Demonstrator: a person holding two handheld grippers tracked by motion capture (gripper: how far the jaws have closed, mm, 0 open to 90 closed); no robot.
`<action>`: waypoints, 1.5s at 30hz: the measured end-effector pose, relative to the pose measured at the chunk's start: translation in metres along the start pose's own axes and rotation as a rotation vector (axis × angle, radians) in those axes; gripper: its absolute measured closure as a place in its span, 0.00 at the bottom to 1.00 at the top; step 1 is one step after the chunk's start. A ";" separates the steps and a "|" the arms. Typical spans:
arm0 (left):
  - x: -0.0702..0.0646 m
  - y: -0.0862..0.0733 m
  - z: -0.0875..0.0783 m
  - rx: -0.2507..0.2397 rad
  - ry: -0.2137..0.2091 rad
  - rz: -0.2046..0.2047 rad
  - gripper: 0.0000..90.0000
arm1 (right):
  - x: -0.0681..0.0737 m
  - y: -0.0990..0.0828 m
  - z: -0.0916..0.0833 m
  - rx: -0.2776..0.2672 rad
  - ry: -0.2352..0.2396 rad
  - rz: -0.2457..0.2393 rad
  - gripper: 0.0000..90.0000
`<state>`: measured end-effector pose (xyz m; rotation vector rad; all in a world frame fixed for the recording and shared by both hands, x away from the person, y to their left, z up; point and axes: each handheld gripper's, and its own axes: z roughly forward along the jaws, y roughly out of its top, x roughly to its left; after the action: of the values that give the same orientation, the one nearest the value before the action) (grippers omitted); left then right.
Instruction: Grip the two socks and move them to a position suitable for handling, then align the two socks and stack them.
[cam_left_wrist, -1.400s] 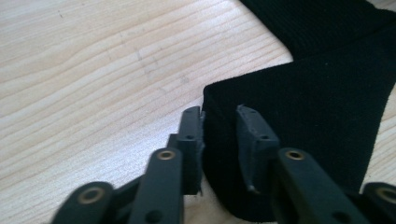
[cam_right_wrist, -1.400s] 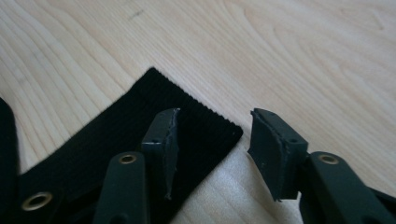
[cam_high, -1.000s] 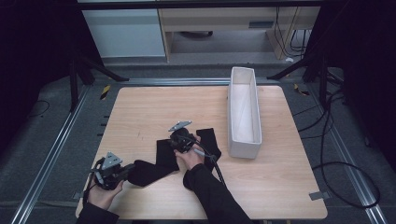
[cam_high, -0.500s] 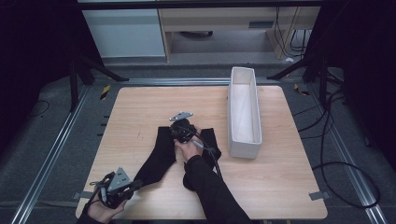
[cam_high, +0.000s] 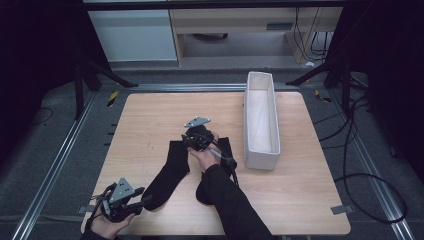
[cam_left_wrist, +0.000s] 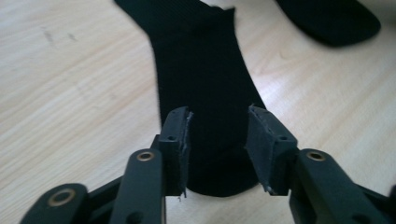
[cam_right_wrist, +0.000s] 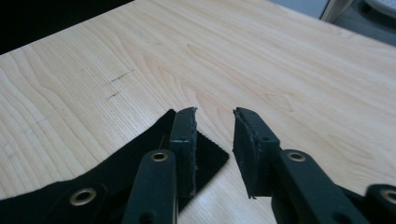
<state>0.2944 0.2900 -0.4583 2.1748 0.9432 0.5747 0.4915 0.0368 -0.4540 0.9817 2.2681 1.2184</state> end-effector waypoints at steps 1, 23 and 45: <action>0.001 0.000 0.000 -0.002 0.003 -0.017 0.62 | -0.002 0.001 -0.004 -0.003 -0.004 -0.005 0.75; -0.001 -0.016 0.027 0.175 0.121 -0.152 0.59 | 0.003 -0.014 0.026 0.106 0.072 -0.030 0.51; -0.007 -0.012 0.024 0.153 0.076 -0.179 0.96 | 0.021 -0.021 0.042 0.184 0.085 -0.031 0.94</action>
<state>0.2993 0.2806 -0.4844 2.1842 1.2443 0.5162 0.4948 0.0675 -0.4948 0.9718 2.4885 1.0726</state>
